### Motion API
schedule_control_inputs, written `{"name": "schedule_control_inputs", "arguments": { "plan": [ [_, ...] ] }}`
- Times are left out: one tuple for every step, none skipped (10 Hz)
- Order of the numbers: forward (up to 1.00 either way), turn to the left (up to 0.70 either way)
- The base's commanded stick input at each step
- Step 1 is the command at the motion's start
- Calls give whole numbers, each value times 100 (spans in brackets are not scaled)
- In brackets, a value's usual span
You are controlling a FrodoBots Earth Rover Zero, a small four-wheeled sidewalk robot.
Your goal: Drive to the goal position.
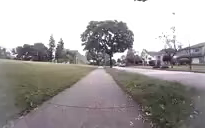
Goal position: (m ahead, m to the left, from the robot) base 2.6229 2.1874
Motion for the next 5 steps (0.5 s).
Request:
{"name": "schedule_control_inputs", "arguments": {
  "plan": [
    [70,0],
    [70,0],
    [70,0],
    [70,0],
    [70,0]
  ]
}}
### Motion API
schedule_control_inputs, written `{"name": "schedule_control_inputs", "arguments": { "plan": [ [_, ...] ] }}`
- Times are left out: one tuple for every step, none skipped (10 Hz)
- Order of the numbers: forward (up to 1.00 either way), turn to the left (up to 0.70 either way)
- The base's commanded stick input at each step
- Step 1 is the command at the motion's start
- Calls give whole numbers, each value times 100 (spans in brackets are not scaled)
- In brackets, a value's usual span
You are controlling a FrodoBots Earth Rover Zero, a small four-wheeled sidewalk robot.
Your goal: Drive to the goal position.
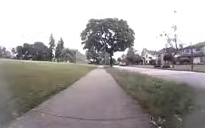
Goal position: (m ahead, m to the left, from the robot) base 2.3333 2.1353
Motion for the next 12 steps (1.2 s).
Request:
{"name": "schedule_control_inputs", "arguments": {
  "plan": [
    [70,0],
    [70,0],
    [70,0],
    [70,0],
    [70,0],
    [70,0],
    [70,0],
    [70,11],
    [70,24],
    [70,29],
    [70,3],
    [70,0]
  ]
}}
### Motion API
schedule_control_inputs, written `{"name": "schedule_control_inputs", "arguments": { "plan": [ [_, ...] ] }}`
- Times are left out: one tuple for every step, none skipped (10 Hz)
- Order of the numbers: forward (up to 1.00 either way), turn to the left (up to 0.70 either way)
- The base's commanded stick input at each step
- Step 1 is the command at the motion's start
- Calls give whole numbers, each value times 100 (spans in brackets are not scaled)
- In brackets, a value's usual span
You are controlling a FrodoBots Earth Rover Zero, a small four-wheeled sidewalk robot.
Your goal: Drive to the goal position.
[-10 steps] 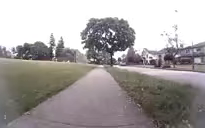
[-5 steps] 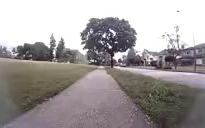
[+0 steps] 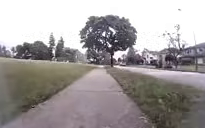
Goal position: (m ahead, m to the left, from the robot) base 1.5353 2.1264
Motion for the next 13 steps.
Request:
{"name": "schedule_control_inputs", "arguments": {
  "plan": [
    [70,0],
    [70,0],
    [70,0],
    [70,0],
    [70,0],
    [70,0],
    [70,0],
    [70,0],
    [70,0],
    [70,0],
    [70,9],
    [70,22],
    [70,35]
  ]
}}
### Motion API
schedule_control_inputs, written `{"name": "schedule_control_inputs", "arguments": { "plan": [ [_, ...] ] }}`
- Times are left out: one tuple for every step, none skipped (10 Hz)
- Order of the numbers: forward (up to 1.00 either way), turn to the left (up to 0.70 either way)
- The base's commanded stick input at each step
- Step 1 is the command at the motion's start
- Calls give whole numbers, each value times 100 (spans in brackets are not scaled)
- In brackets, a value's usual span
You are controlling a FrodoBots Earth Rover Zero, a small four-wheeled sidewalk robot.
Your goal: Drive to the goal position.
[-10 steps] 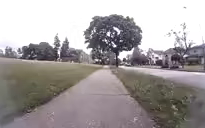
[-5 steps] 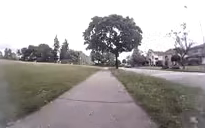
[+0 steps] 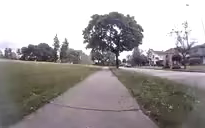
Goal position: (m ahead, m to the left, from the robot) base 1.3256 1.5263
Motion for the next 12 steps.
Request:
{"name": "schedule_control_inputs", "arguments": {
  "plan": [
    [70,3],
    [70,0],
    [70,0],
    [70,0],
    [70,0],
    [70,0],
    [70,0],
    [70,0],
    [70,0],
    [70,0],
    [70,0],
    [70,0]
  ]
}}
